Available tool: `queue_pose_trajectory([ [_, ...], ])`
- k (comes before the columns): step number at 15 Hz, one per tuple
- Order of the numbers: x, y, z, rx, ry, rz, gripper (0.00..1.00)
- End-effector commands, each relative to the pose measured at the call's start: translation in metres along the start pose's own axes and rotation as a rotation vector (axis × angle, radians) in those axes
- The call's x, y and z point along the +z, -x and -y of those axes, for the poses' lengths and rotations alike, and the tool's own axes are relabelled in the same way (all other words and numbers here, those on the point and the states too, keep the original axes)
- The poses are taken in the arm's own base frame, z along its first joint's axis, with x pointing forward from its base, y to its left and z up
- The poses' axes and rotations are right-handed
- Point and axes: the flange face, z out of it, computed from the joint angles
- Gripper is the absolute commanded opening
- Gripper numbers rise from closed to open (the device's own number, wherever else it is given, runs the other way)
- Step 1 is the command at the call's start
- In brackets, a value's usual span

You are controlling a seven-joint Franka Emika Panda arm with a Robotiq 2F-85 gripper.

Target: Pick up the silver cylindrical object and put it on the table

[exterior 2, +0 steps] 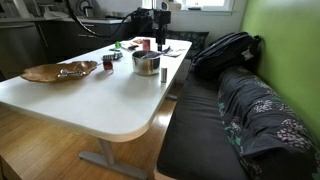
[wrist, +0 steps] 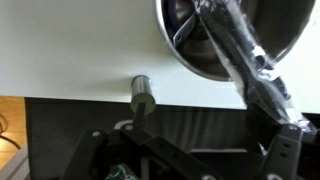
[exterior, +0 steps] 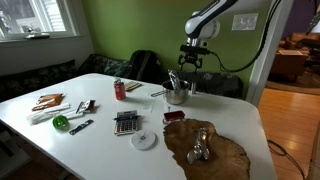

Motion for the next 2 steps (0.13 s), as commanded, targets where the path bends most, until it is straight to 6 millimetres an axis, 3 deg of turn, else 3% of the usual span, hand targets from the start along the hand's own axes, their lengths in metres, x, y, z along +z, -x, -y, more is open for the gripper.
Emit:
queue_pose_trajectory([
  [1, -0.016, 0.005, -0.001, -0.043, -0.026, 0.017, 1.00],
  [2, -0.032, 0.009, -0.004, -0.074, -0.047, 0.027, 1.00],
])
